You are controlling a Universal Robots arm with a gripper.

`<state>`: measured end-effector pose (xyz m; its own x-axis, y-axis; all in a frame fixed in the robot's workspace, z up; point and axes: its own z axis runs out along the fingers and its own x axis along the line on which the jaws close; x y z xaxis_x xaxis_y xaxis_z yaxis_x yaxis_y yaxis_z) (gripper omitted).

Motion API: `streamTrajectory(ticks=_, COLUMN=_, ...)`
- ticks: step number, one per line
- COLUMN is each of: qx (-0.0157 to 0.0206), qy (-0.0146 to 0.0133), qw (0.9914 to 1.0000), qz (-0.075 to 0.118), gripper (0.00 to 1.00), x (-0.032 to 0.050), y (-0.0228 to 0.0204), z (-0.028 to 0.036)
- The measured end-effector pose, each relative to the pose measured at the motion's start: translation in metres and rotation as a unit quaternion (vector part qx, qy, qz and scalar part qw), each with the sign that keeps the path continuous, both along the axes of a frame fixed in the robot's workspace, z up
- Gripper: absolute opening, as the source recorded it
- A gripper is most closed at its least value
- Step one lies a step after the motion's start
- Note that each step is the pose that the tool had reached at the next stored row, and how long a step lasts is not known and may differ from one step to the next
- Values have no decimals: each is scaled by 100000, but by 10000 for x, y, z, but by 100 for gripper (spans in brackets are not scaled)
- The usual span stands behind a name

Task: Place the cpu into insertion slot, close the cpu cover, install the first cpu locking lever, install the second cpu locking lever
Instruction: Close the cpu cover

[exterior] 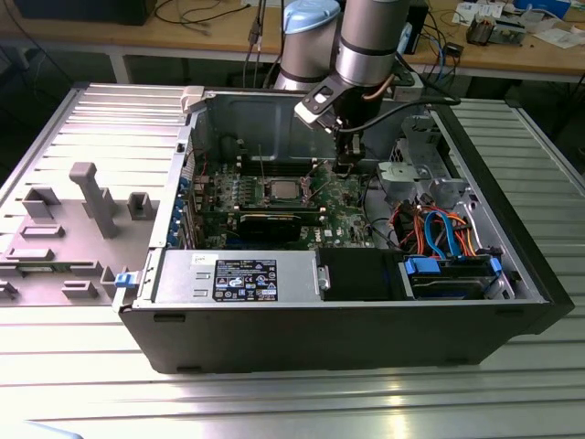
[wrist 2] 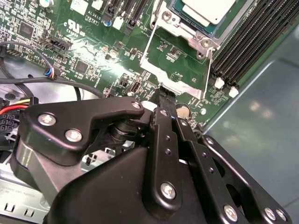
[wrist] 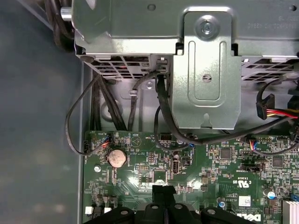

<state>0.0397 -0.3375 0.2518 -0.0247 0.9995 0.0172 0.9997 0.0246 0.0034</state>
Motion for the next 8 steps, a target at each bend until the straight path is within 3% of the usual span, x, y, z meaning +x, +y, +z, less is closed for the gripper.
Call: streamTrajectory(ticks=8, qx=4, qy=1, qw=100000, qz=-7, gripper=11, x=-7, y=0, z=0)
